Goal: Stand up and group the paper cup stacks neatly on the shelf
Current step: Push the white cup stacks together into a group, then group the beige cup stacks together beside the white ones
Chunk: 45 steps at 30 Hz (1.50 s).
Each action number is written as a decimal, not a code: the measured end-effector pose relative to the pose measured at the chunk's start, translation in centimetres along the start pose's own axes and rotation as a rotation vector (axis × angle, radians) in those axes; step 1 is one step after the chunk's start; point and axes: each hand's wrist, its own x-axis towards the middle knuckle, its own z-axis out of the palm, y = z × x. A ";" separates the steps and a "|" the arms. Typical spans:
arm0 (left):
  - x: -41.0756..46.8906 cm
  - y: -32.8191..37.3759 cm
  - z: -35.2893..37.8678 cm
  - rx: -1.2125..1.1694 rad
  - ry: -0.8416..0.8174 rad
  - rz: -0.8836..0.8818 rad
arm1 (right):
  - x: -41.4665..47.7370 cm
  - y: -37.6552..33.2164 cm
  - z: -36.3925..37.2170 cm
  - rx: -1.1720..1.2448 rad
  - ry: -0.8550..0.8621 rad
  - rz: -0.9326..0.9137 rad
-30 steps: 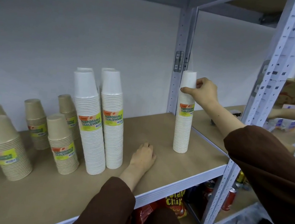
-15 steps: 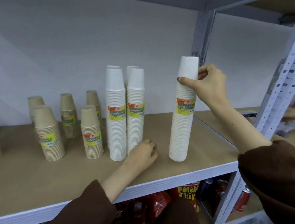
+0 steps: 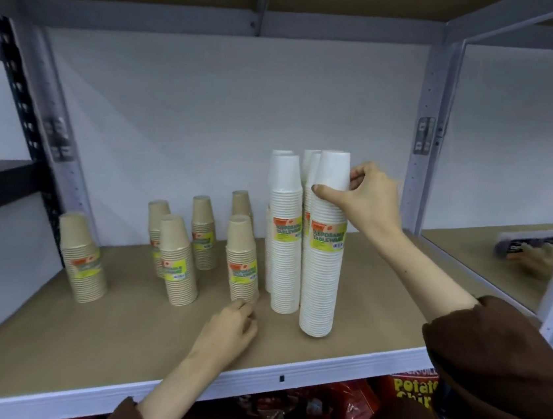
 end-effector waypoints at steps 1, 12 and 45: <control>-0.2 -0.5 0.0 0.003 -0.005 -0.021 | 0.0 -0.1 0.3 -0.003 -0.001 -0.002; -0.8 -2.1 0.4 -0.024 0.005 -0.065 | 0.1 -0.1 2.2 -0.008 -0.003 -0.008; -0.9 -2.1 0.5 0.012 0.045 -0.032 | 0.2 -0.4 1.6 -0.063 -0.145 0.041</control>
